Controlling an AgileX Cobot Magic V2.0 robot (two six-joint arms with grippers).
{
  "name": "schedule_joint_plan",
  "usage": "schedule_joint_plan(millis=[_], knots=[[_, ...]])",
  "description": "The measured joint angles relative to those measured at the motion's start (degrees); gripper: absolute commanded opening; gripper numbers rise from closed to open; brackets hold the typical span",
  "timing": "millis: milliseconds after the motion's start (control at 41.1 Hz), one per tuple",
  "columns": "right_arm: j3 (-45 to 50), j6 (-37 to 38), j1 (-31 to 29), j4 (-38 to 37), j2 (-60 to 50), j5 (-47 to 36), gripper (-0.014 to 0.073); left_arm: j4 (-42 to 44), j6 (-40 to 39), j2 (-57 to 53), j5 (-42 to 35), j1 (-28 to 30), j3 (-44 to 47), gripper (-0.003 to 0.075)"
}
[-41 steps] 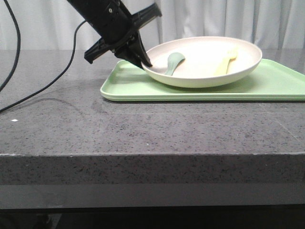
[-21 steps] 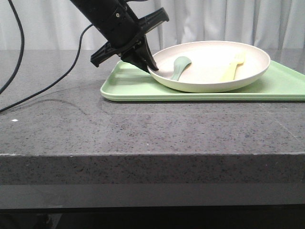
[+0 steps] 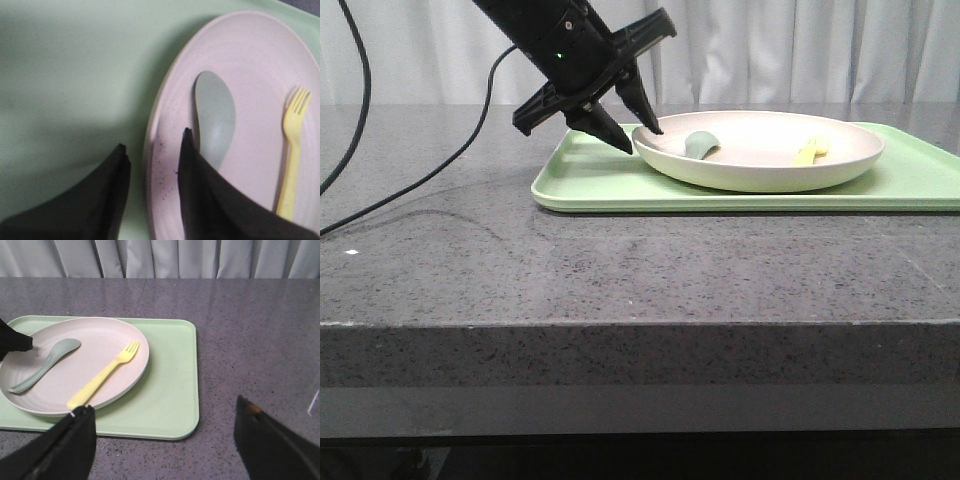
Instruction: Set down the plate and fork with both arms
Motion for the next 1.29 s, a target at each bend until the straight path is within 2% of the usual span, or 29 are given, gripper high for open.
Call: schedule_joint_plan(millis=[146, 243, 341, 462, 681, 1022, 1192, 1290], knots=[[0.0, 0.0, 0.0, 0.0, 0.0, 0.0, 0.0591, 0.1, 2.6, 0.0, 5.1, 0.6, -4.7, 0.0316], [0.0, 0.0, 0.0, 0.0, 0.0, 0.0, 0.0591, 0.9, 4.6, -0.1, 9.9, 1.7, -8.6, 0.027], [0.0, 0.0, 0.0, 0.0, 0.0, 0.0, 0.0591, 3.5, 5.1, -0.4, 14.2, 2.7, -12.4, 0.0162], [0.0, 0.0, 0.0, 0.0, 0.0, 0.0, 0.0591, 8.0, 5.2, -0.6, 19.8, 2.9, -15.9, -0.002], [0.0, 0.0, 0.0, 0.0, 0.0, 0.0, 0.0591, 10.5, 5.4, -0.6, 27.6, 2.9, -18.0, -0.0018], [0.0, 0.0, 0.0, 0.0, 0.0, 0.0, 0.0591, 21.8, 5.5, -6.8, 29.1, 2.9, -17.6, -0.0018], [0.0, 0.0, 0.0, 0.0, 0.0, 0.0, 0.0591, 32.3, 2.3, -13.8, 29.1, 4.7, -10.4, -0.0018], [0.0, 0.0, 0.0, 0.0, 0.0, 0.0, 0.0591, 35.0, 1.6, -18.6, 28.7, 7.4, -3.6, -0.0018]])
